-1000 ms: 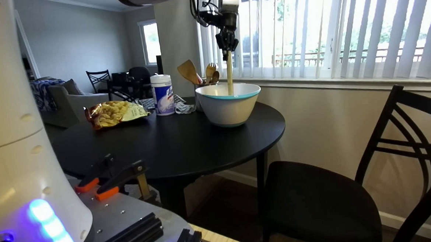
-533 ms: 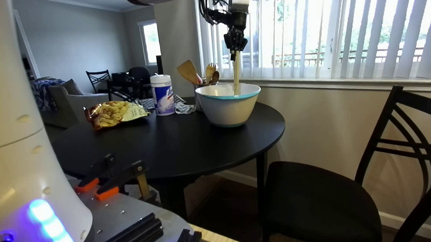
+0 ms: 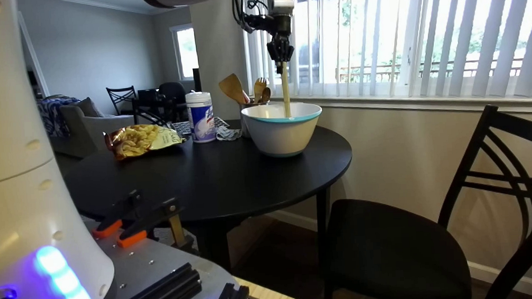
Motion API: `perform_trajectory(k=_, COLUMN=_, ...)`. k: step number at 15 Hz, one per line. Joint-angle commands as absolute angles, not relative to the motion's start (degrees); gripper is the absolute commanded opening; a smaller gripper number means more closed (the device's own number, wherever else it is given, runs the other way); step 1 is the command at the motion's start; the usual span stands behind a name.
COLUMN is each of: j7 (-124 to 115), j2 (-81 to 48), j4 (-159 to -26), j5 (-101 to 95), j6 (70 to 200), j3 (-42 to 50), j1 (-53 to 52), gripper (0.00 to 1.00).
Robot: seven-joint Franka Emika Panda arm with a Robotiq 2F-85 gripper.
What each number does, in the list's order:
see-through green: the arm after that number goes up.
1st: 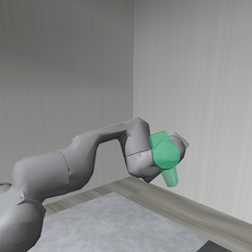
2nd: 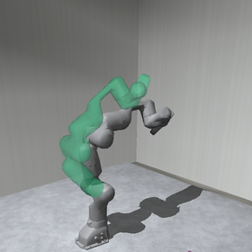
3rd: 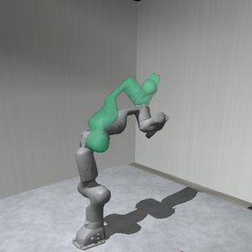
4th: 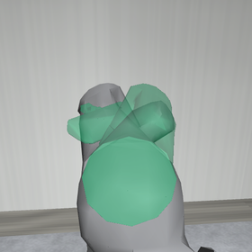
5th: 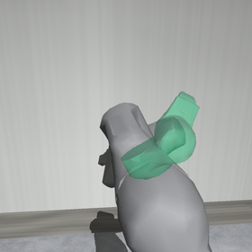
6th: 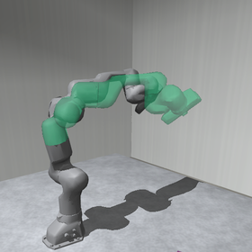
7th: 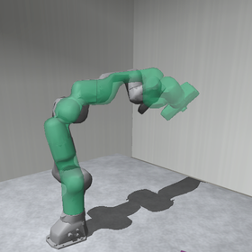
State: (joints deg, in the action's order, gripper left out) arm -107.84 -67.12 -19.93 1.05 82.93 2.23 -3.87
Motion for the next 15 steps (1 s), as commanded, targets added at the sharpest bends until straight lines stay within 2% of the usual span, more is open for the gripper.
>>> perform_trajectory(k=1, j7=-103.0, j2=-66.8, j4=-20.9, j5=-1.3, j6=88.9, j3=3.1, j1=-6.7, gripper=0.03)
perform_trajectory(k=7, j7=-98.7, j2=-67.7, j4=-21.0, j5=-1.1, j6=94.2, j3=1.9, j1=-11.0, gripper=0.03)
perform_trajectory(k=15, j7=-108.4, j2=-65.7, j4=-22.4, j5=2.3, j6=82.8, j3=0.2, j1=-11.8, gripper=0.03)
